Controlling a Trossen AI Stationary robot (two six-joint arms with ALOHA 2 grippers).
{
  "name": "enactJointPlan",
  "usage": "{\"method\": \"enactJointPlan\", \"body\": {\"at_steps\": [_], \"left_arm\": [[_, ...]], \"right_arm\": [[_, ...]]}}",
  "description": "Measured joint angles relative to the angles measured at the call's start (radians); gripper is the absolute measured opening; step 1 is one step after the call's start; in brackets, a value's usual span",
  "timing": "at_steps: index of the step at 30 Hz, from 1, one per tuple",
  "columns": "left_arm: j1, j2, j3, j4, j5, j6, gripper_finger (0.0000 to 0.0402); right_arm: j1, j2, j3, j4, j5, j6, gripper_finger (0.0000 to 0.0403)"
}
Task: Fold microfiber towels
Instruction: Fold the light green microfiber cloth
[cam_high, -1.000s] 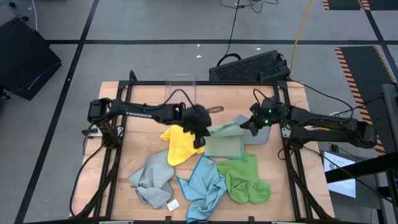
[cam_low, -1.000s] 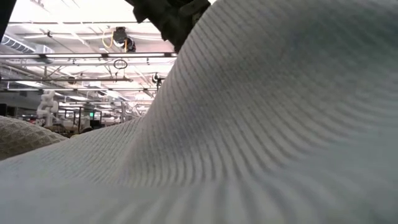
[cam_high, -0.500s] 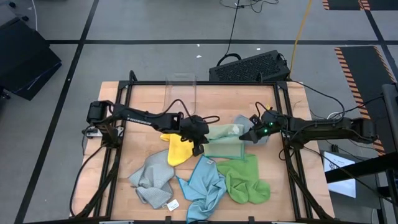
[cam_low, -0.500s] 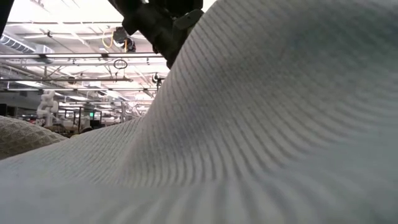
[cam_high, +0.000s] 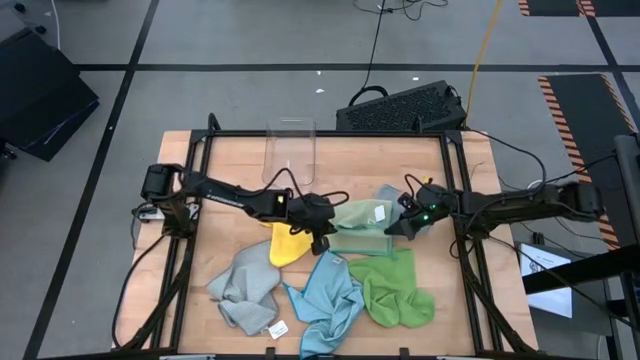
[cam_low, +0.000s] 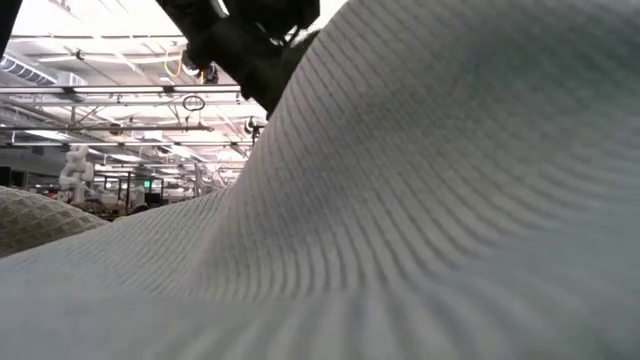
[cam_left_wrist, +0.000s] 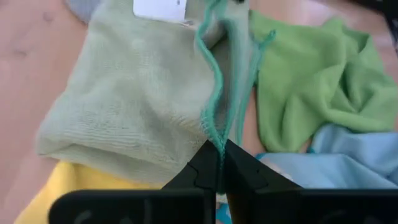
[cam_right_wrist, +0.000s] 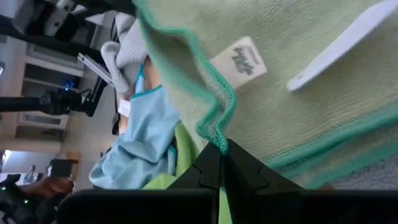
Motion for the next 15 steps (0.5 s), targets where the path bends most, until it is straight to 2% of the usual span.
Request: {"method": "enactJointPlan", "body": {"at_steps": [8, 11, 15], "left_arm": [[-0.019, 0.042, -0.002, 0.021, 0.011, -0.056, 0.0008], [-0.021, 0.043, -0.002, 0.021, 0.009, -0.074, 0.0034], [-0.034, 0.043, -0.002, 0.020, 0.040, -0.104, 0.0091]], "right_arm": [[0.037, 0.054, -0.001, 0.005, -0.001, -0.014, 0.0013], [0.056, 0.058, -0.001, 0.009, -0.002, -0.011, 0.0033], [0.062, 0.049, -0.001, 0.009, -0.038, 0.005, 0.0075]]}}
